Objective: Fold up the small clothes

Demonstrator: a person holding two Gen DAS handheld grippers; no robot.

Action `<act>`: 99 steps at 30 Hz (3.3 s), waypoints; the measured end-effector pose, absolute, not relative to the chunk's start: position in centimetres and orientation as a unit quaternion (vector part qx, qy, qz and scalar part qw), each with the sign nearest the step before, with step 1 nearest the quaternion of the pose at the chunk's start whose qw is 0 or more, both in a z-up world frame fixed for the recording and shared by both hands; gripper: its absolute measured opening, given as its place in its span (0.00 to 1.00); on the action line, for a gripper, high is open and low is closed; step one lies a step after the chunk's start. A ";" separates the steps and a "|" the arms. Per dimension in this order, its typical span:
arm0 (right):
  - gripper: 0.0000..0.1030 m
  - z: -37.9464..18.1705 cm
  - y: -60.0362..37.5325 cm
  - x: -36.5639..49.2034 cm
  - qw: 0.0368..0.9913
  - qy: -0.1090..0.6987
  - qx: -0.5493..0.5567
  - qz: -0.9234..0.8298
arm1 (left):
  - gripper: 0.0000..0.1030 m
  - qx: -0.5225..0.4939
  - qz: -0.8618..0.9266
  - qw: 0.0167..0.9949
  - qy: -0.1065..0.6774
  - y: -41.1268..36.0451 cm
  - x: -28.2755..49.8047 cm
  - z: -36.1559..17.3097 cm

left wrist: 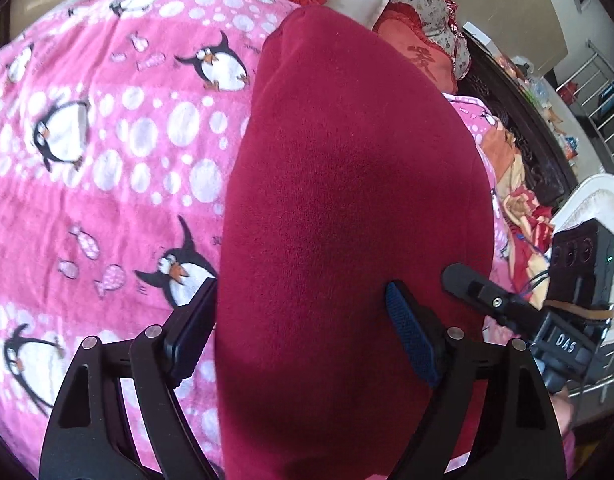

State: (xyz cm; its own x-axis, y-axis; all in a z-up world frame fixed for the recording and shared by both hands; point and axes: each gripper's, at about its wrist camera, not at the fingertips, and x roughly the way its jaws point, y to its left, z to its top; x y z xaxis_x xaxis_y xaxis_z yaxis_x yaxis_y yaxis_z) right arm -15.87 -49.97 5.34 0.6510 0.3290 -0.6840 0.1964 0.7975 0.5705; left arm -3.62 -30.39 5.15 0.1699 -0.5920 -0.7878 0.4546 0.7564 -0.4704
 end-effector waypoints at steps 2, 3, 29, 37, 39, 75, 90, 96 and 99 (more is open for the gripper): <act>0.69 5.2 -49.7 -15.9 0.854 0.411 0.315 0.041 | 0.75 -0.081 -0.353 0.753 0.550 -30.4 -3.6 4.8; 0.63 5.1 -49.4 -15.9 0.856 0.411 0.311 0.040 | 0.73 -0.083 -0.355 0.753 0.548 -30.5 -3.7 4.8; 0.50 12.4 -39.6 -25.4 0.878 0.432 0.182 0.102 | 0.53 0.034 -0.281 0.808 0.517 -21.1 -14.9 9.3; 0.35 12.3 -33.3 -27.4 0.887 0.428 0.086 0.153 | 0.55 0.041 -0.238 0.837 0.491 -21.7 -15.5 9.1; 0.31 10.0 -32.7 -27.5 0.885 0.448 0.043 0.121 | 0.57 0.039 -0.238 0.840 0.486 -21.4 -15.7 8.8; 0.63 15.0 -33.8 -26.6 0.914 0.394 0.088 -0.026 | 0.61 0.036 -0.193 0.898 0.394 -19.7 -19.5 14.5; 0.63 15.1 -34.3 -26.7 0.914 0.393 0.096 -0.033 | 0.61 0.048 -0.195 0.895 0.399 -20.5 -19.9 14.0; 0.63 14.5 -34.2 -26.6 0.910 0.401 0.099 -0.031 | 0.61 0.048 -0.194 0.895 0.399 -20.5 -19.8 13.8; 0.63 14.3 -34.2 -26.6 0.909 0.404 0.101 -0.029 | 0.61 0.049 -0.193 0.894 0.400 -20.5 -19.9 13.7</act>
